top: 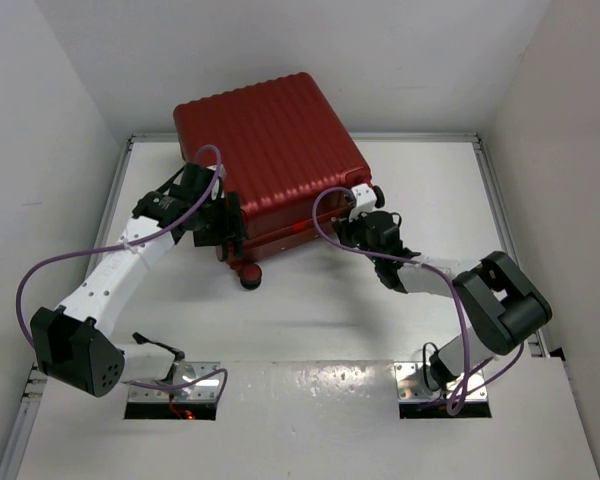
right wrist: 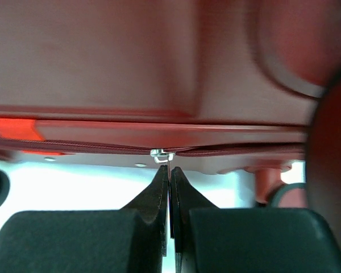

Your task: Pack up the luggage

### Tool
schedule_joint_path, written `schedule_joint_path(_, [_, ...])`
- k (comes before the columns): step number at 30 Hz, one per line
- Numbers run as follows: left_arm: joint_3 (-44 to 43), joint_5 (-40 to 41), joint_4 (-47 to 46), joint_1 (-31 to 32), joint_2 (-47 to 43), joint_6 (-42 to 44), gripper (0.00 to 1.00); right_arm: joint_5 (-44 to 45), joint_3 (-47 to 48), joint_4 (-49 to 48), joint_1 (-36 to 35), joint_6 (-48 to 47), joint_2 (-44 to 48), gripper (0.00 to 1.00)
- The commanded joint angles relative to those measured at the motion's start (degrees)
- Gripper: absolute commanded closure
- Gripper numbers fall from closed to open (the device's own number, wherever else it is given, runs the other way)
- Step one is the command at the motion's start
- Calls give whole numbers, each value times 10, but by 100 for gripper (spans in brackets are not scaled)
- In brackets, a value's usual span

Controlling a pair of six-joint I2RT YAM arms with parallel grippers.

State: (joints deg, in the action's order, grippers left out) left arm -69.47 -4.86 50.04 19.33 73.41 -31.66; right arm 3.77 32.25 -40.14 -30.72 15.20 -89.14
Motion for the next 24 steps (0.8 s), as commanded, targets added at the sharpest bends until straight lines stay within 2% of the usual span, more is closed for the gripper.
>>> schedule_joint_path(1, [5,11,-21,10,13,33,100,73,-13,29,36,3,17,100])
schedule_joint_path(7, [15,58,3,-8,13,49,100,84,-21,46,87,21,23,100])
schedule_joint_path(18, [-2,136,29,-142,57,107,100,74,-26,60,179,35,34,100])
schedule_joint_path(24, [-31,204,29,-154,98,137,100,59,-10,37,214,42,8,100])
